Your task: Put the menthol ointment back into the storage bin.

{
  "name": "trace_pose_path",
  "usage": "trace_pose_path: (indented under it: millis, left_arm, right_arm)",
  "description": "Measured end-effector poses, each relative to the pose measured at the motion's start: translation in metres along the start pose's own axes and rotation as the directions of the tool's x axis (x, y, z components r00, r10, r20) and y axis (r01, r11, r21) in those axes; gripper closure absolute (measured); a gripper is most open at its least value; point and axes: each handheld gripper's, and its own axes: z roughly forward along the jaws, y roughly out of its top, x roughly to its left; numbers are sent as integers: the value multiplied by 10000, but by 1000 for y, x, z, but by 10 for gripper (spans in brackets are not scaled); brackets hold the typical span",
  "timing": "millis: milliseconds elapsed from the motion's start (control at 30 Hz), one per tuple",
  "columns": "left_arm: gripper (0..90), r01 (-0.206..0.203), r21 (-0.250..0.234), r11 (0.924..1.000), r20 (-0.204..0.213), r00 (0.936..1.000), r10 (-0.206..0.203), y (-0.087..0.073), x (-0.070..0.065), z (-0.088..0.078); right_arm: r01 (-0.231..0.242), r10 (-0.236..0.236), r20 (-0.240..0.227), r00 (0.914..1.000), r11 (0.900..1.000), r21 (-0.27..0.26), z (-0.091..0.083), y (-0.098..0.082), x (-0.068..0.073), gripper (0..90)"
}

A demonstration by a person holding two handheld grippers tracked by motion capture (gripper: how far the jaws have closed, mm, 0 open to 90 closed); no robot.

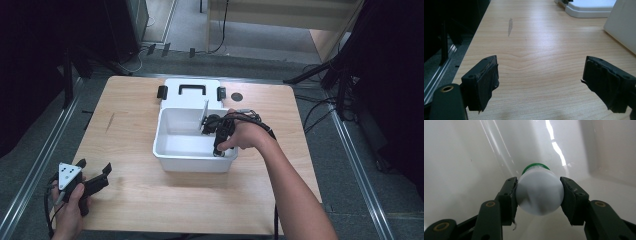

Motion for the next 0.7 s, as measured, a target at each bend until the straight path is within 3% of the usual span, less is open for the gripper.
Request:
trace_pose_path:
  millis: [700]
  left_arm:
    - [140, 51, 6, 10000, 19, 10000, -51, 0, 0, 0]
  right_arm:
    - [254, -285, 366, 9989, 9964, 813, 10, 7, 4, 515]
